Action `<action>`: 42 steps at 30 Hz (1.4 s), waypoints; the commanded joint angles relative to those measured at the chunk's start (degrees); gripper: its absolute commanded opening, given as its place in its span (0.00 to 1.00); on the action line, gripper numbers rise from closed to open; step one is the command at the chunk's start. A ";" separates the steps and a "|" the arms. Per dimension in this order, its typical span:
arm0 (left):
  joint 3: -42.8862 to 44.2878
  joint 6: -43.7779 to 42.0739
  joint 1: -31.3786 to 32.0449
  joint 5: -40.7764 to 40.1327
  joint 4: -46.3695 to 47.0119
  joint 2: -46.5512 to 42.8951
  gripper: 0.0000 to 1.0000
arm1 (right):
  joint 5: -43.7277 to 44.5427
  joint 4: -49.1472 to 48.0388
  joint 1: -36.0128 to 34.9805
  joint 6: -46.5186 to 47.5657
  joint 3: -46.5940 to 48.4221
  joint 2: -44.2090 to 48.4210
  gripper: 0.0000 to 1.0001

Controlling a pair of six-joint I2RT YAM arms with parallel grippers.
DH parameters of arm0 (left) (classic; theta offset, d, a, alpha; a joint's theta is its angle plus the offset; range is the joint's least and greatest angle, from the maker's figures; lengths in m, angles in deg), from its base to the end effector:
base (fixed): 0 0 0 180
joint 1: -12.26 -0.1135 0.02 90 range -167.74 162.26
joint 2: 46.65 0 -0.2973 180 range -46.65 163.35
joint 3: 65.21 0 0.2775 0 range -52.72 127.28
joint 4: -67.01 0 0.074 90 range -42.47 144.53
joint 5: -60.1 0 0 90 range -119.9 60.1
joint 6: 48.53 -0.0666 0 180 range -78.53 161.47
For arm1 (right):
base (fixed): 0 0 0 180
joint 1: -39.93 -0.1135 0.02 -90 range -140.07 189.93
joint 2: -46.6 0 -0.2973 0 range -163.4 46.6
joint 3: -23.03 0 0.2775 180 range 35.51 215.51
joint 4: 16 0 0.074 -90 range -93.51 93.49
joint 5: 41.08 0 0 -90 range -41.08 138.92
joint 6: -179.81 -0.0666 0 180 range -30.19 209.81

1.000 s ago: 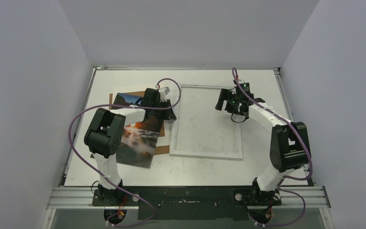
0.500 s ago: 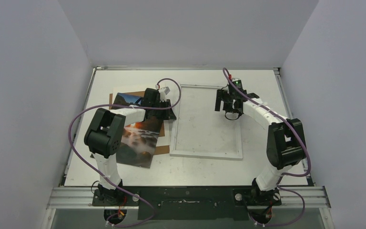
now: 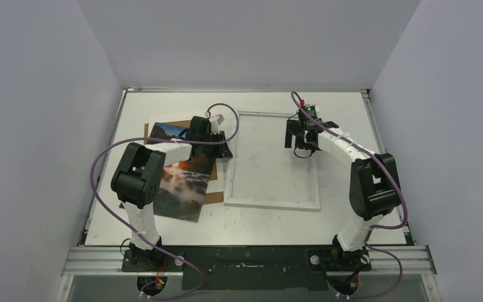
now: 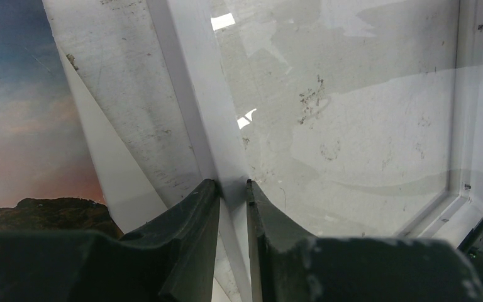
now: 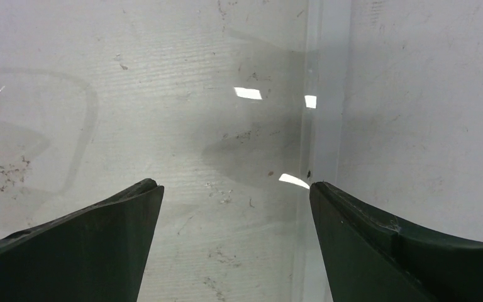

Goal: Put the photo into the frame

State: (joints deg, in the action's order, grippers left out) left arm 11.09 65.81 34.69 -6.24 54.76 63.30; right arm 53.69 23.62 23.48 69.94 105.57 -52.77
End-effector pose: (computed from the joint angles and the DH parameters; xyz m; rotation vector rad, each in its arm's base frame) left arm 0.4024 -0.1950 0.1422 0.1673 2.4581 -0.8666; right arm 0.3963 0.1112 0.2095 0.1084 2.5545 0.1390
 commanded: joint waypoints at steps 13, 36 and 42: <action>0.18 -0.52 0.24 1.03 -0.14 -0.88 0.20 | 1.24 -2.01 0.94 0.32 0.96 1.14 0.90; 0.62 -0.43 0.15 1.02 -0.14 -0.65 0.19 | -4.18 -7.27 2.69 -1.87 -0.98 -3.69 0.90; 0.67 -0.34 0.15 1.03 -0.14 -0.69 0.19 | -4.11 -7.36 2.63 -2.53 -1.07 -5.22 0.90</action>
State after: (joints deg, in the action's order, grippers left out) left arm 11.09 65.83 34.61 -6.04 54.76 63.30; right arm 49.52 18.18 26.39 68.16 104.53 -56.20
